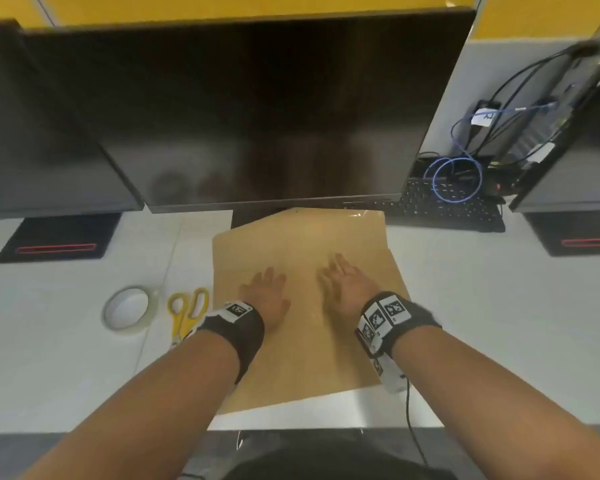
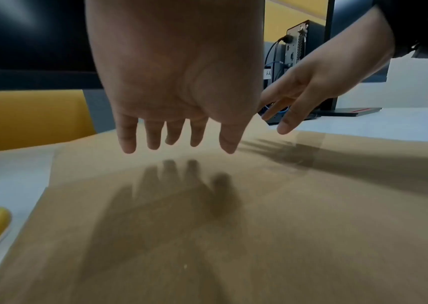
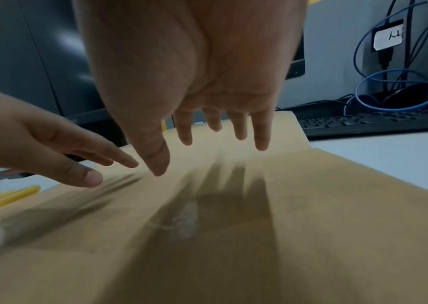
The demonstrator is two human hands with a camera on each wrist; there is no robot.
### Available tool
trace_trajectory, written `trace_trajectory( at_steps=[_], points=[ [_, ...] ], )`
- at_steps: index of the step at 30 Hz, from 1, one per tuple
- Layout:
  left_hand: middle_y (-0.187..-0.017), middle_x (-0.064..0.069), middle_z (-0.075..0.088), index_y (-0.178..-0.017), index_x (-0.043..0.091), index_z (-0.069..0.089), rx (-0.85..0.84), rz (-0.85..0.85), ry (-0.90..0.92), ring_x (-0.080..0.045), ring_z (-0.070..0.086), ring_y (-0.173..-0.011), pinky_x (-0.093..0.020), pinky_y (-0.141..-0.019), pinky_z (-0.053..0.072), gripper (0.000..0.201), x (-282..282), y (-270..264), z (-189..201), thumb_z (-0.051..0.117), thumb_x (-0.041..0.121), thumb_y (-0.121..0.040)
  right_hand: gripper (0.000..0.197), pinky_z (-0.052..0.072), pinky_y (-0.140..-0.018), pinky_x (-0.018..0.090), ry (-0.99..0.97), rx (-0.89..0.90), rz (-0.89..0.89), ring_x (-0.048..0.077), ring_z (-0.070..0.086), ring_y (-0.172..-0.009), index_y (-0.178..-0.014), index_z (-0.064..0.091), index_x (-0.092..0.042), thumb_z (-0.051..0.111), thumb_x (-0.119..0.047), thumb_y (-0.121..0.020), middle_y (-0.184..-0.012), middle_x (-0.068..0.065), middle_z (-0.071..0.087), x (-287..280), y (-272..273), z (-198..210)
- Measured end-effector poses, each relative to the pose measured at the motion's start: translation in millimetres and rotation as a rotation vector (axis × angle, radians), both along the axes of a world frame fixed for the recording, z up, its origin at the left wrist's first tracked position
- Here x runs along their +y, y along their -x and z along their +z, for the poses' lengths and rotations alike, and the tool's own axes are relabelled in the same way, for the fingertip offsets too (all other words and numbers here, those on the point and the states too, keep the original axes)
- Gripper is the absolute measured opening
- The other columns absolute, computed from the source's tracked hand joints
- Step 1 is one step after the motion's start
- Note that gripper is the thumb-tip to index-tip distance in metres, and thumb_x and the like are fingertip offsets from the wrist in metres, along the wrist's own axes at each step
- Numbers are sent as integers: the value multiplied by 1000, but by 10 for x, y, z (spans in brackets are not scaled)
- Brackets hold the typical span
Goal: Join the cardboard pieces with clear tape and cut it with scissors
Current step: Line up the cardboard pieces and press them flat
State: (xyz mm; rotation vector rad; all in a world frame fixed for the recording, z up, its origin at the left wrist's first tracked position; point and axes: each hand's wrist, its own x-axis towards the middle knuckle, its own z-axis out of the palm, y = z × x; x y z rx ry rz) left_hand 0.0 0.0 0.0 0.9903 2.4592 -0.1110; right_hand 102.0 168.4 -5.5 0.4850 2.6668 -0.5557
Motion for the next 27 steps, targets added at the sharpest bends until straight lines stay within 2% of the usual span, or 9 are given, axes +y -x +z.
trace_trajectory(
  at_steps=[2,6,9,11,13,15,22,24,27],
  points=[
    [-159,-3,5,-149,22,14,-11,1,22,-25,16,-143,-45,-110,31,60,-16,-6,-36,35,42,-97,64,38,-110,41,12,-10,-1,32,39,-137,-150,22,-32,51,-22,-93,-161,0,-13,-10,2,-46],
    [-158,-3,11,-148,22,18,17,11,-15,-25,21,-140,-44,-106,35,60,-44,-53,-102,41,40,-95,64,38,-109,46,-61,-26,-21,31,37,-135,-150,23,-27,50,-18,-93,-162,-2,-4,-16,42,-154],
    [-157,-4,10,-148,29,17,-26,19,-45,-26,18,-141,-45,-107,35,61,-50,-38,-108,45,39,-94,63,33,-112,44,-133,-54,-30,32,43,-130,-149,21,-23,47,-21,-92,-156,8,23,36,151,-144],
    [-158,-7,6,-147,37,16,-62,-4,-46,-29,13,-142,-47,-110,32,60,-53,-31,-126,44,36,-95,53,34,-108,43,-172,-66,-19,30,53,-116,-142,31,-24,46,-23,-90,-140,10,41,52,219,-86],
    [-158,-9,1,-147,42,15,-86,-16,-28,-31,7,-144,-48,-112,29,58,-41,-34,-144,42,33,-96,38,36,-104,42,-219,-75,6,26,56,-102,-124,47,-24,44,-21,-87,-127,7,45,57,264,-59],
    [-158,-8,-3,-146,43,14,-95,-9,-9,-31,3,-144,-49,-112,28,58,-20,-40,-159,41,32,-97,33,37,-102,41,-254,-78,17,24,56,-99,-117,53,-24,44,-20,-86,-123,6,45,63,305,-50],
    [-158,-9,-5,-147,41,11,-82,-20,29,-34,0,-144,-50,-110,32,58,6,-53,-196,38,27,-98,36,40,-102,40,-226,170,-50,27,44,-120,-122,51,-18,48,-19,-87,-137,9,38,203,566,30],
    [-157,-10,-4,-147,41,10,-82,-22,16,-33,1,-143,-49,-109,32,57,2,-57,-194,37,28,-98,46,37,-108,42,-200,252,-77,27,35,-132,-130,43,-21,48,-17,-85,-150,11,27,242,697,78],
    [-157,-10,-5,-147,40,11,-90,-26,2,-33,1,-144,-48,-110,33,57,-5,-52,-189,37,27,-98,71,21,-118,45,-157,180,-61,28,14,-146,-149,20,-22,52,-19,-85,-158,10,15,332,887,166]
  ],
)
